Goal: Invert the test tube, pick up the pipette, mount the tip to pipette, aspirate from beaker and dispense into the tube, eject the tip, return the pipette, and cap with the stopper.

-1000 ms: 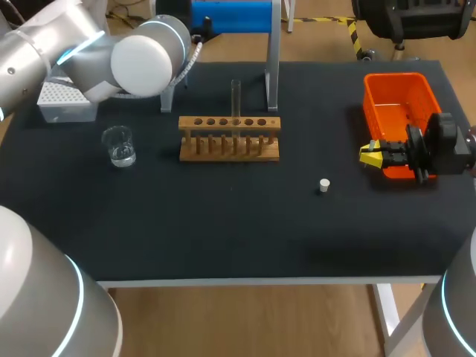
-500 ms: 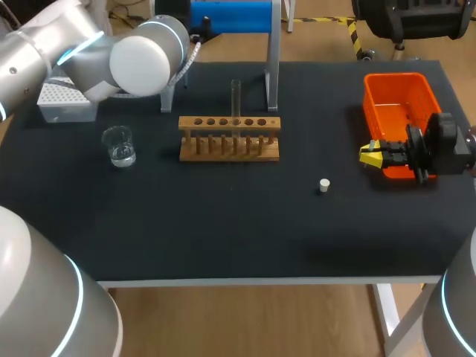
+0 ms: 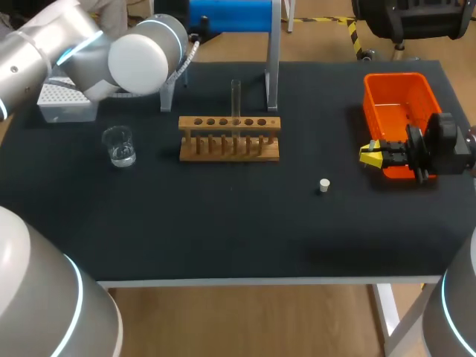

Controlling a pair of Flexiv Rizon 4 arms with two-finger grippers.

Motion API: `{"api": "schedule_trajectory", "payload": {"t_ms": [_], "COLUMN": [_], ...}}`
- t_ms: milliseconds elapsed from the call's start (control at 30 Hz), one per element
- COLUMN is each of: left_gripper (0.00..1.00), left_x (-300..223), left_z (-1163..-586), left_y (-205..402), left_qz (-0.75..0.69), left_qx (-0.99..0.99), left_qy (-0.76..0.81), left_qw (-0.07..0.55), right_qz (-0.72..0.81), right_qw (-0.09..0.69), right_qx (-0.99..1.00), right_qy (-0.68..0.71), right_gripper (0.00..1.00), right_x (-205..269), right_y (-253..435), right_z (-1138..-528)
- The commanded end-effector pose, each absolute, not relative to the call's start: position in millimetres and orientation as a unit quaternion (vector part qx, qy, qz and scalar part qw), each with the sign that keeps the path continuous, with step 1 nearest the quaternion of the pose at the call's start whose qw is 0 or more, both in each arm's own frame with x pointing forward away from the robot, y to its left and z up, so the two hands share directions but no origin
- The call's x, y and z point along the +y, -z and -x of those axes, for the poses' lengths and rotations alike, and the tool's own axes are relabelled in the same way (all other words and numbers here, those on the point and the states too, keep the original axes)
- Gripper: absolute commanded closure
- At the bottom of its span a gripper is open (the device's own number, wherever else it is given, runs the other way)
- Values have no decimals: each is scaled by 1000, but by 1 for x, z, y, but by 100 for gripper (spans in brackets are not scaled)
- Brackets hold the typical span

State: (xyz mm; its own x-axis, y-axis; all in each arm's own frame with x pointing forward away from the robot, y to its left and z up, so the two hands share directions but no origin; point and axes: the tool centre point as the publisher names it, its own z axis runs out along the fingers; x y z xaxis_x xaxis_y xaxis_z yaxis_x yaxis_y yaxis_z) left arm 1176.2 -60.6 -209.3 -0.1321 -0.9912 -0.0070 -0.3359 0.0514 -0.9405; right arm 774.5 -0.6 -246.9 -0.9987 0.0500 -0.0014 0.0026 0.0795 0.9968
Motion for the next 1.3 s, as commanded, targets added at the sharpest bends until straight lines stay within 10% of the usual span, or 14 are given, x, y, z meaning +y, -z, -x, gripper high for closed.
{"api": "schedule_trajectory", "payload": {"t_ms": [33,200,300,1300], "left_gripper": [62,73,100,100], "left_x": [-61,-61,-60,-55], "left_z": [-1180,-1178,-1178,-1178], "left_y": [210,211,212,149], "left_qz": [538,539,541,512], "left_qx": [619,618,618,611], "left_qy": [430,428,428,438], "left_qw": [378,378,377,415], "right_qz": [-18,-18,-18,-18], "right_qw": [18,18,18,18], "right_qx": [735,735,735,735], "right_qy": [-678,-678,-678,-678], "right_gripper": [100,100,100,100], "right_x": [-1,-1,-1,-1], "right_y": [247,247,247,247], "right_z": [-774,-774,-774,-774]}}
